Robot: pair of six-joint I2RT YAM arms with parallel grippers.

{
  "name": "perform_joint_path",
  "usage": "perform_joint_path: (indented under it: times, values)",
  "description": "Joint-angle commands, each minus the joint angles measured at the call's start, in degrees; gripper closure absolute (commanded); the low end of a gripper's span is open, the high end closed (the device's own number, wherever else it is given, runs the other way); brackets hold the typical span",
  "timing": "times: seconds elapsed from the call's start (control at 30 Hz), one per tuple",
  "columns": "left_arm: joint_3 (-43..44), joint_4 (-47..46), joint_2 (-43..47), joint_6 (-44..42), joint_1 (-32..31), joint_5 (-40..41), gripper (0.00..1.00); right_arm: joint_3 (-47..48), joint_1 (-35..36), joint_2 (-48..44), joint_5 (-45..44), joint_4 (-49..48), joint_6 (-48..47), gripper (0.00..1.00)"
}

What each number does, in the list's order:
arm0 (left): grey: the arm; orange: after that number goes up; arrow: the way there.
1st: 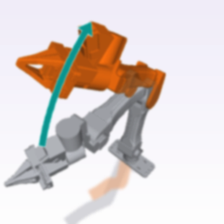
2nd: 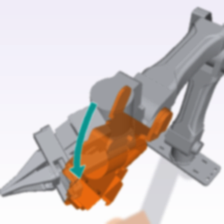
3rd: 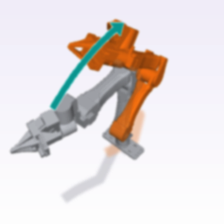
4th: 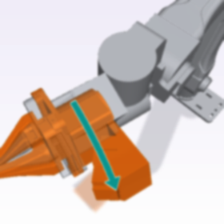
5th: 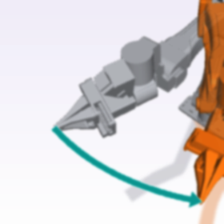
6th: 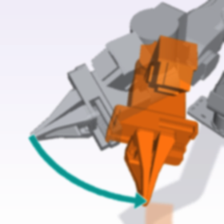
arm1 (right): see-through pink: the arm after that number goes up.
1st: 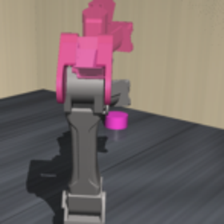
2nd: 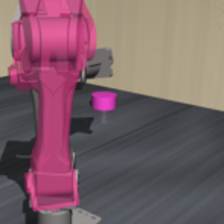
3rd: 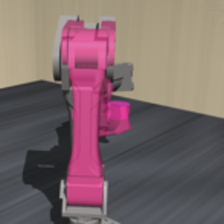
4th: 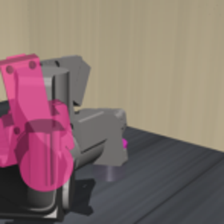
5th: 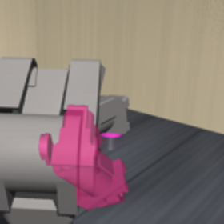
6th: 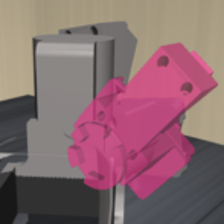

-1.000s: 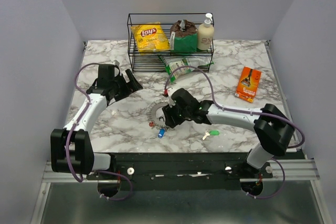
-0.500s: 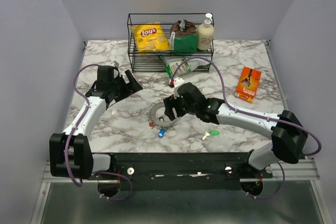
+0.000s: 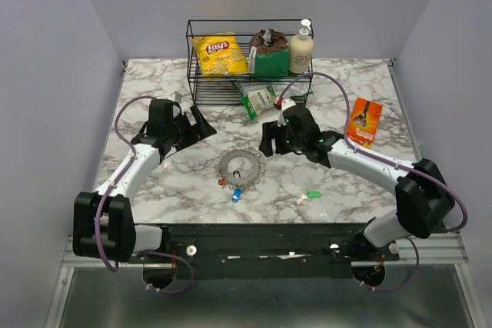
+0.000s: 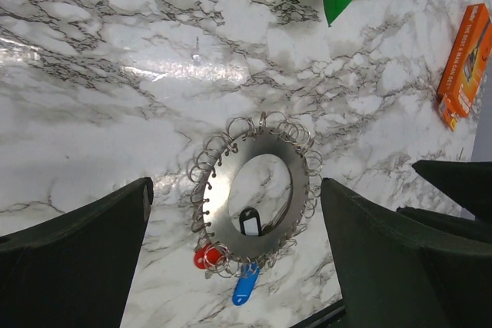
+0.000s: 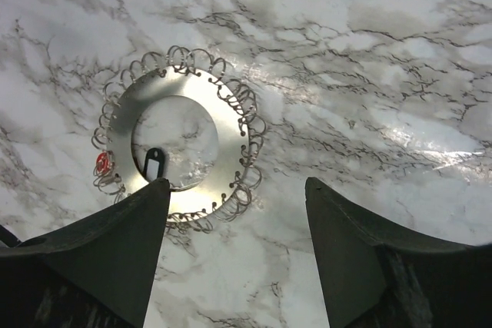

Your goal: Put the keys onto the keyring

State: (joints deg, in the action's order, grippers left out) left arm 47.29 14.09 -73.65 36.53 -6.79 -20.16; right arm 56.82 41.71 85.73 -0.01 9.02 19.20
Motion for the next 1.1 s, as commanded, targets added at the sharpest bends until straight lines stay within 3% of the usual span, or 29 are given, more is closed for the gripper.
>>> perform_joint_path:
  times: [0.0, 0.33, 0.73, 1.07]
  values:
    - [-0.88, -4.85, -1.58, 2.48, -3.22, -1.37, 0.01, -3.02, -2.07, -0.3, 5.98, -1.02, 1.89, 0.22]
    - [3.07, -6.35, -7.03, 3.98, -12.63, 0.57, 0.01, -6.89, -2.43, 0.22, 12.93, -4.09, 1.01, 0.33]
    - [3.78, -4.77, -6.33, 2.84, -12.73, -0.05, 0.01, -6.81, -2.43, 5.93, 13.99, -5.94, 0.05, 0.51]
    - [4.66, -3.72, -6.42, 2.31, -12.73, -0.58, 0.01, -5.58, -3.04, 9.71, 14.16, -6.03, 0.05, 0.53]
